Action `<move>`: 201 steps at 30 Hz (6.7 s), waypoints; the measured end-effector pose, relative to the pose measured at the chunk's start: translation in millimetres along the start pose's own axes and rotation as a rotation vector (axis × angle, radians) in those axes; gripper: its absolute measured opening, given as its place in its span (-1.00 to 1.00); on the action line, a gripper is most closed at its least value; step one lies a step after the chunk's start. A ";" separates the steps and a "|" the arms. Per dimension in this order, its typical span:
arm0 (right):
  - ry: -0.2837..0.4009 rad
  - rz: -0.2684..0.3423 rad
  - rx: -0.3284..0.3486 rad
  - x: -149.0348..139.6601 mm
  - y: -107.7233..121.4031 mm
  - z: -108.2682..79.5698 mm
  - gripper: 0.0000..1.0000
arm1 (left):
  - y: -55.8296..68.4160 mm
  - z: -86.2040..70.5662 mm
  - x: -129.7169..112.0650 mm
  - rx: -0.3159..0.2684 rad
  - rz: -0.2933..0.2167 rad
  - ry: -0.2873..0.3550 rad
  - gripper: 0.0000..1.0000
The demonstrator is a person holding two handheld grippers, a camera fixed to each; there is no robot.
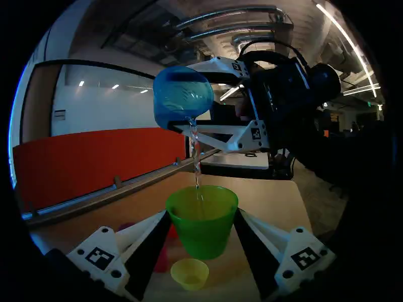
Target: Pour water
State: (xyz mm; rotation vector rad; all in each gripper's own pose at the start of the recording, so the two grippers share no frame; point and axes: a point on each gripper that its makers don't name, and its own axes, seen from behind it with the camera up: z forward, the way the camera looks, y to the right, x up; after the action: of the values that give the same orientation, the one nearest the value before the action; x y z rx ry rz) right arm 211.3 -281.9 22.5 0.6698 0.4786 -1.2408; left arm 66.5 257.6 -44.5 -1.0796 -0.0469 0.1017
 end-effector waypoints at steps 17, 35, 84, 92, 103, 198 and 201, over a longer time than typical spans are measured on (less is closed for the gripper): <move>-0.005 -0.076 -0.005 1.9 2.5 1.2 0.79 | -0.2 -0.3 -1.2 0.001 0.001 0.002 0.71; -0.006 -0.149 -0.019 3.7 10.7 1.5 0.79 | -0.9 0.2 -1.6 0.003 0.008 0.002 0.71; 0.002 -0.319 -0.026 17.0 15.9 7.8 0.78 | -7.0 1.6 3.3 0.012 -0.003 0.022 0.71; 0.006 -0.321 -0.028 18.2 15.8 9.4 0.79 | -8.5 1.8 3.9 0.017 -0.004 0.024 0.71; 0.013 -0.296 -0.025 20.3 15.0 8.1 0.78 | -9.3 0.9 5.3 0.021 -0.004 0.028 0.70; -0.237 1.187 0.262 -80.2 -99.9 -60.7 0.79 | -87.1 -47.9 -67.0 0.231 0.084 -0.313 0.70; -0.256 1.189 0.281 -86.7 -111.3 -64.8 0.79 | -87.8 -50.4 -72.4 0.229 0.099 -0.341 0.70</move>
State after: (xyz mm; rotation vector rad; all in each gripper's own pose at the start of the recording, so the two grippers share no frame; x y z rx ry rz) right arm 82.4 -196.0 11.0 0.8233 -0.3217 -0.2362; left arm 4.2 164.7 10.0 -0.8268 -0.2820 0.3715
